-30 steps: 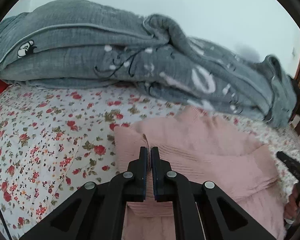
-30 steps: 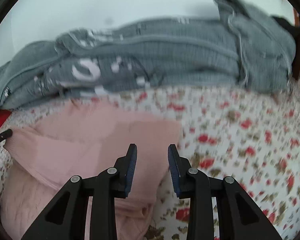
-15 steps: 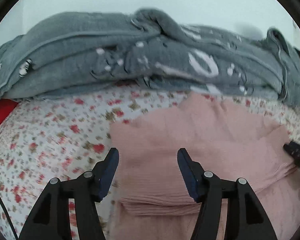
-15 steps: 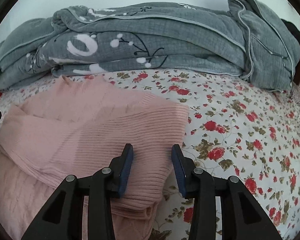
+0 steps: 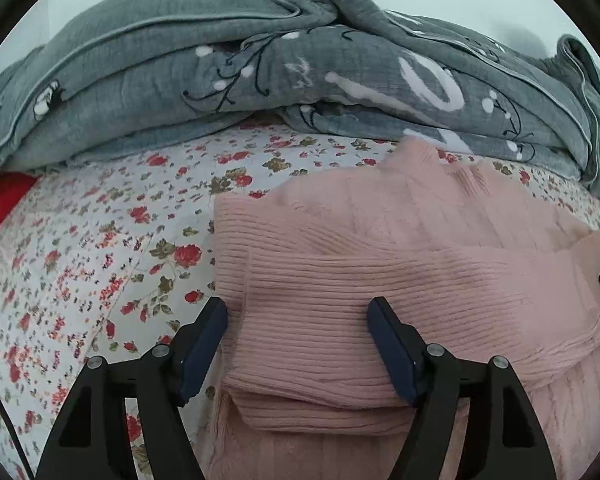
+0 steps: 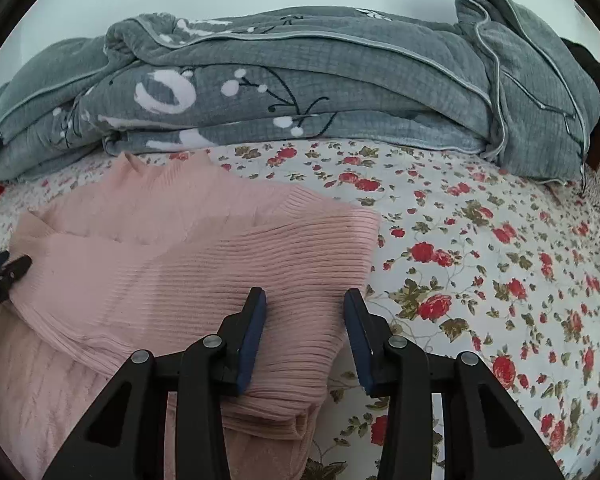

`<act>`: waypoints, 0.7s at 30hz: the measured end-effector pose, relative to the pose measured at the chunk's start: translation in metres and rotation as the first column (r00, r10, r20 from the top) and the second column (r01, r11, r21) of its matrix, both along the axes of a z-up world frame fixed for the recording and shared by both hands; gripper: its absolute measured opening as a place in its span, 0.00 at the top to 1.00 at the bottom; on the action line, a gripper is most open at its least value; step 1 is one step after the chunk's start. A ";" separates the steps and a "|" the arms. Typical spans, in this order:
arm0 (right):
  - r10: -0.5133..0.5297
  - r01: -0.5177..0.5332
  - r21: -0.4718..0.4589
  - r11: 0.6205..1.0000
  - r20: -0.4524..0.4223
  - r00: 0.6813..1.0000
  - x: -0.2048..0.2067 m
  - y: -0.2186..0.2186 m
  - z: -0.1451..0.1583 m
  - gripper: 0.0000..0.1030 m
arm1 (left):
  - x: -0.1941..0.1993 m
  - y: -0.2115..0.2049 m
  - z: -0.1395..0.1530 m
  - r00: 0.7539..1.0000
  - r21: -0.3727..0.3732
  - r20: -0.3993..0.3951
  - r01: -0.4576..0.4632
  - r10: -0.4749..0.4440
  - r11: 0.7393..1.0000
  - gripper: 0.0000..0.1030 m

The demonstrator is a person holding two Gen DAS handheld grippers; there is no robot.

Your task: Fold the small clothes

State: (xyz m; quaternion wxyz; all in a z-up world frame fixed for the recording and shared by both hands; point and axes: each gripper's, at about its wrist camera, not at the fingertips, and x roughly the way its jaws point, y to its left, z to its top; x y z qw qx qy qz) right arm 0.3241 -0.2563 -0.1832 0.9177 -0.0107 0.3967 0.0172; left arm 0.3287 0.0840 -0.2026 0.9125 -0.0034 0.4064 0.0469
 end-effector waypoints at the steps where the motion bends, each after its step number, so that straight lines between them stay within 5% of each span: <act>1: 0.000 0.000 0.000 1.000 0.000 1.000 0.000 0.000 0.000 0.61 | 0.000 0.002 -0.001 1.000 -0.009 -0.001 -0.001 0.001 1.000 0.28; 21: 0.000 0.000 0.024 1.000 0.028 1.000 -0.004 -0.002 0.002 0.62 | 0.001 0.006 -0.002 1.000 -0.049 -0.002 -0.009 0.009 0.999 0.26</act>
